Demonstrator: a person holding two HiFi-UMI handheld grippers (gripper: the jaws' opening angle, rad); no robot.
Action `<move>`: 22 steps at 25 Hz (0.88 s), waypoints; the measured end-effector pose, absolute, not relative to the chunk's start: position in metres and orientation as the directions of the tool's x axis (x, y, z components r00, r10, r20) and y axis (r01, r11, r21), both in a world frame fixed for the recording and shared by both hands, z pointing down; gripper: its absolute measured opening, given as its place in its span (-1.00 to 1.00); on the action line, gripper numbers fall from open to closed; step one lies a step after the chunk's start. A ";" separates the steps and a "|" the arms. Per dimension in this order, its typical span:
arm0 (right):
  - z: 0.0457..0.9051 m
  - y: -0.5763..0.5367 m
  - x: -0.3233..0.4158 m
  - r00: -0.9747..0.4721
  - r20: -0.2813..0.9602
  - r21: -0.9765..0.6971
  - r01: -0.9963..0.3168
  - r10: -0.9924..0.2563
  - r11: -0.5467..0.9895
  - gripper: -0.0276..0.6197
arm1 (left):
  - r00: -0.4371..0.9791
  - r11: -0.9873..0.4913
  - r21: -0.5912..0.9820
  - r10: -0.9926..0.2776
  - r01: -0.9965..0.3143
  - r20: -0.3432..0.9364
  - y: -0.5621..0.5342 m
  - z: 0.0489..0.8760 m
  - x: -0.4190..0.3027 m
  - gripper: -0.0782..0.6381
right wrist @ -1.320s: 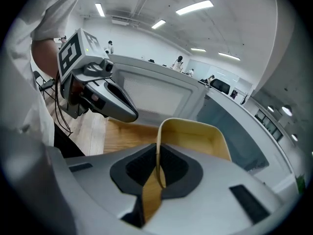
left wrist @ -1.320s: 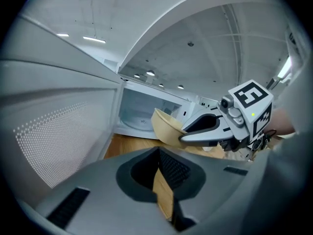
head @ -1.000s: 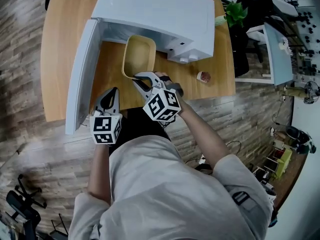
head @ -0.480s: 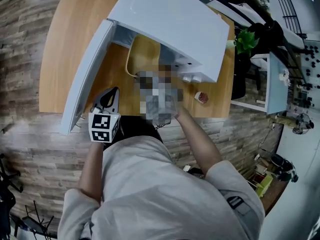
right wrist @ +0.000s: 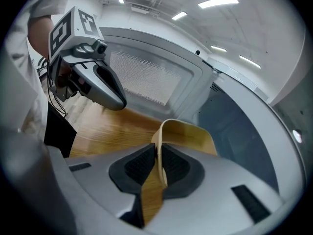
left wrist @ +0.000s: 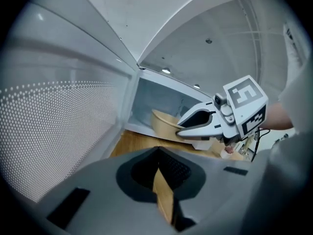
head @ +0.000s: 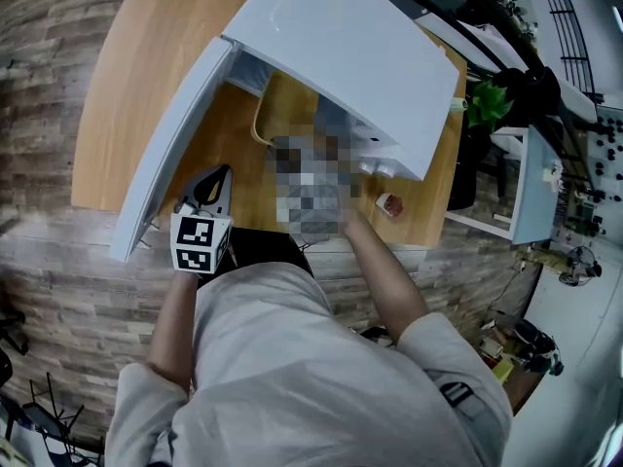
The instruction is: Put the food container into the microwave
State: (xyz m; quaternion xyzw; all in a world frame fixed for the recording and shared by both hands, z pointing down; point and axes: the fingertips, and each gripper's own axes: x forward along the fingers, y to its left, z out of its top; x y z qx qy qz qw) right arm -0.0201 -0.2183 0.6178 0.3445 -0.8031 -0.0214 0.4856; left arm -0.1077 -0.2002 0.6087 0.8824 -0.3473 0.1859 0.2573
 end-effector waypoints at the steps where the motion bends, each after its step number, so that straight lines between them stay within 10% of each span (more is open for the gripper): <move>1: 0.620 -0.219 -0.019 -0.289 0.767 0.368 -0.532 -0.572 0.763 -0.76 | 0.688 -0.624 0.325 -0.518 -0.711 0.508 -0.200 0.609 -0.107 -0.75; 22: 0.627 -0.254 -0.002 -0.243 0.756 0.432 -0.512 -0.608 0.742 -0.74 | 0.665 -0.606 0.311 -0.539 -0.733 0.518 -0.219 0.614 -0.101 -0.75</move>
